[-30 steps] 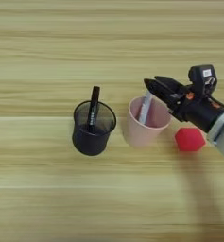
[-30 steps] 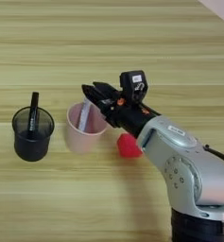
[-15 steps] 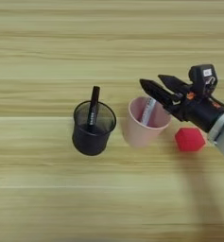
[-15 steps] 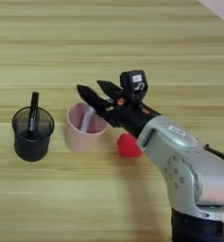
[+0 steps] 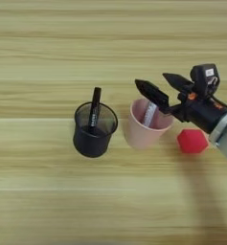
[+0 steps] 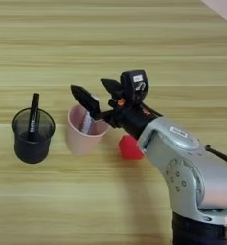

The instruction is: Move the objects on the table

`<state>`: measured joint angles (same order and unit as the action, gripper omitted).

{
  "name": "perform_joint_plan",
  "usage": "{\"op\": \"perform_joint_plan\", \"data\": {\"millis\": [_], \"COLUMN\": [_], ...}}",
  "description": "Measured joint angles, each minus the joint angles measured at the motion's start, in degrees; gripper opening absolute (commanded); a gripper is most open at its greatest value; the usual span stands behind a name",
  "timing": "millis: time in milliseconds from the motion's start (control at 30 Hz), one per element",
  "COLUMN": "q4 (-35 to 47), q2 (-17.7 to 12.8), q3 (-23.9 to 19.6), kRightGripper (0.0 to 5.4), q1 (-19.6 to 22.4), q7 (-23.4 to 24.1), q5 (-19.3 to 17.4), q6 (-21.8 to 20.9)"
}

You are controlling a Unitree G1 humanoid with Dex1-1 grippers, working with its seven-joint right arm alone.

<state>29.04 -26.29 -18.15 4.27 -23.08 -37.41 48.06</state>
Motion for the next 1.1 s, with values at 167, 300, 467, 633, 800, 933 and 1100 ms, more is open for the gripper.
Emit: {"op": "perform_joint_plan", "data": {"millis": [167,300,467,633,800,933,1100], "q4": [0.31,0.45,0.34,-0.27,-0.63,-0.75,-1.90], "q2": [0.88,1.87,3.03,5.04,7.01,8.39,10.27], "q3": [0.42,1.10,2.09,3.80,6.77,9.09,12.84], "kRightGripper": [5.37,5.37,5.37,5.37,5.37,5.37,5.37], "q1": [0.00,-0.03,-0.20,-0.39,-0.85,-1.17,-1.73], "q7": [-0.02,-0.05,-0.22,-0.16,0.01,0.04,0.13], "q5": [0.04,0.10,0.91,2.63,4.69,6.33,9.18], "q6": [-1.22,-2.62,-5.47,-8.91,-11.41,-12.99,-15.30]}}
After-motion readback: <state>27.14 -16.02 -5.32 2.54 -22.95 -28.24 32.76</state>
